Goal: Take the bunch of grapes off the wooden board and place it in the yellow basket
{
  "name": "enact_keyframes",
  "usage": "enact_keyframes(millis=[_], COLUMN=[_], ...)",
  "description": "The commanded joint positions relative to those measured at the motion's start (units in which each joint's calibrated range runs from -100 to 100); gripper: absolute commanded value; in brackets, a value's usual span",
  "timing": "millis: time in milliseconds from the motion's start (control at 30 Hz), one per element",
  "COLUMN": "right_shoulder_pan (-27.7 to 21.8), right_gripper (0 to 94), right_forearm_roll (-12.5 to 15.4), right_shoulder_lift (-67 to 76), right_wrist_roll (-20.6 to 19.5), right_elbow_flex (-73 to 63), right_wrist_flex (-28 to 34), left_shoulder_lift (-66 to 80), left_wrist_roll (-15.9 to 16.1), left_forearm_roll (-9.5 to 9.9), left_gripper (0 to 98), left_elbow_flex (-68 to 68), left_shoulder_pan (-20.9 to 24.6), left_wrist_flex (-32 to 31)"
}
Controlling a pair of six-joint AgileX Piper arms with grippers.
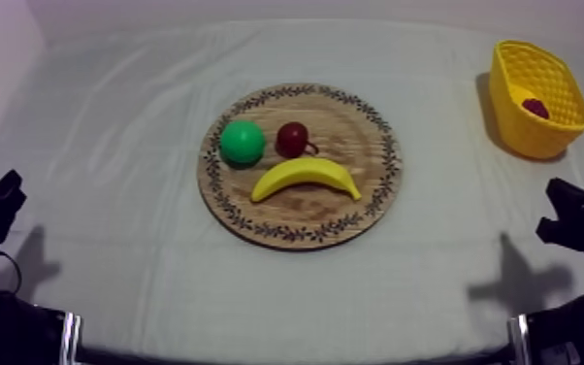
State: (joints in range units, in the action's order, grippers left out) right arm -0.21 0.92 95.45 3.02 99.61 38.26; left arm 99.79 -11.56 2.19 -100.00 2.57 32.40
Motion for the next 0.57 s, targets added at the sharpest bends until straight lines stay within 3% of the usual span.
enact_keyframes(millis=[0,200,533], right_shoulder_pan=[0.12,0.2,0.21], right_gripper=[0.3,0.3,0.3], right_forearm_roll=[0.02,0.03,0.04], right_shoulder_lift=[0.07,0.2,0.22], right_wrist_roll=[2.69,7.17,7.93], right_elbow_flex=[0.11,0.16,0.16], right_wrist_flex=[0.25,0.21,0.2], left_shoulder_lift=[-0.05,-0.05,-0.05], left_wrist_roll=[-0.02,-0.01,0.0], left_forearm_roll=[0.03,0.03,0.03], left_gripper=[0.1,0.1,0.1], left_elbow_flex=[0.0,0.0,0.0], left_shoulder_pan=[0.0,0.0,0.0], left_wrist_flex=[0.02,0.02,0.02])
